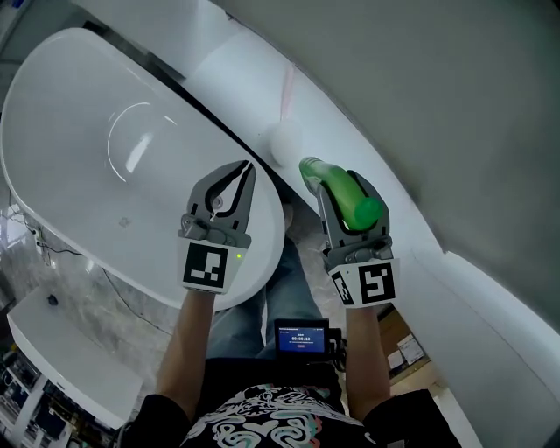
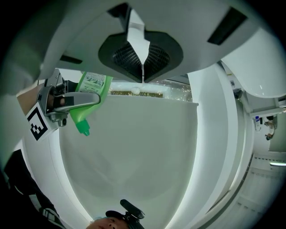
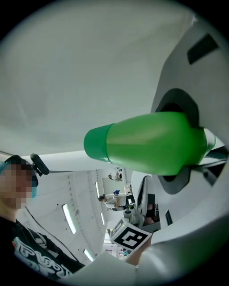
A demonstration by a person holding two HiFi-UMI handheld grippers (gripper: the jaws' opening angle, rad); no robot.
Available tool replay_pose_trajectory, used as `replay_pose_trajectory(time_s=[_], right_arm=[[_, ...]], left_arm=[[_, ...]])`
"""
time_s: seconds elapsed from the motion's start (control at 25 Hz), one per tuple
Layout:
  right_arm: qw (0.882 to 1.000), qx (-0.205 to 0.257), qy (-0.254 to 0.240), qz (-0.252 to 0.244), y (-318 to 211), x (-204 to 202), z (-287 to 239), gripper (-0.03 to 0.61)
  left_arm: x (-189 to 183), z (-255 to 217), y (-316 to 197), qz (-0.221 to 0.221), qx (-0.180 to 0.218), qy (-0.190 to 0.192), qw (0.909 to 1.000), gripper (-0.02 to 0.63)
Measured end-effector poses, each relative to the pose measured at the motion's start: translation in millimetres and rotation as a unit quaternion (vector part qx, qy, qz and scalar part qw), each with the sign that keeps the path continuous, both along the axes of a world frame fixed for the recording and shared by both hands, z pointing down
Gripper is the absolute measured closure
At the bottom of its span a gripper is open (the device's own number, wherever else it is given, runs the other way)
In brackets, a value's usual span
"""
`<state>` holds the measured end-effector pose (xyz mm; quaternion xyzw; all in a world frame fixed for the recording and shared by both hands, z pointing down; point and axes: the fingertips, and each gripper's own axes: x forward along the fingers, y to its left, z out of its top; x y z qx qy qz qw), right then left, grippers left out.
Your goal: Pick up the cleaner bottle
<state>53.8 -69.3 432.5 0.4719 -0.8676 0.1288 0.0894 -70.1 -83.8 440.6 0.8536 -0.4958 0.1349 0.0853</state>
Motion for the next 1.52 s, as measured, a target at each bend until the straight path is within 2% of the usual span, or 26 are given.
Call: replay_pose_trajectory(time_s=[0.24,0.48,0.88,1.2,1.28,1.44,1.52], right_arm=[[1.000,0.005,0.001,0.025,15,-2,-43,0.377],[0.998,0.018,-0.009,0.060,25,3,-90,0.377],[0.995,0.045,-0.035,0.079,34,-5,-158,0.377],[0.992,0.045,-0.059,0.098,46,-3,-191,0.377],[0.993,0.047,-0.054,0.097,52,-1,-199,0.377],[0.991,0.044,-0.061,0.108,66,9,-210,0.377],[0.990,0.043,-0.061,0.115,72,13,-216,0.377]], left_arm=[[-5,-46,0,0.026,0.026,-0.003,0.9993,0.586],[-8,-78,14,0.043,-0.001,0.003,0.9991,0.586],[-38,-139,26,0.025,0.014,0.008,0.9996,0.586],[-20,-174,36,0.056,0.031,0.028,0.9975,0.586],[-17,-180,41,0.061,0.030,0.023,0.9975,0.586],[-13,-190,52,0.086,0.037,-0.012,0.9955,0.586],[-16,-197,55,0.084,0.035,-0.011,0.9958,0.586]])
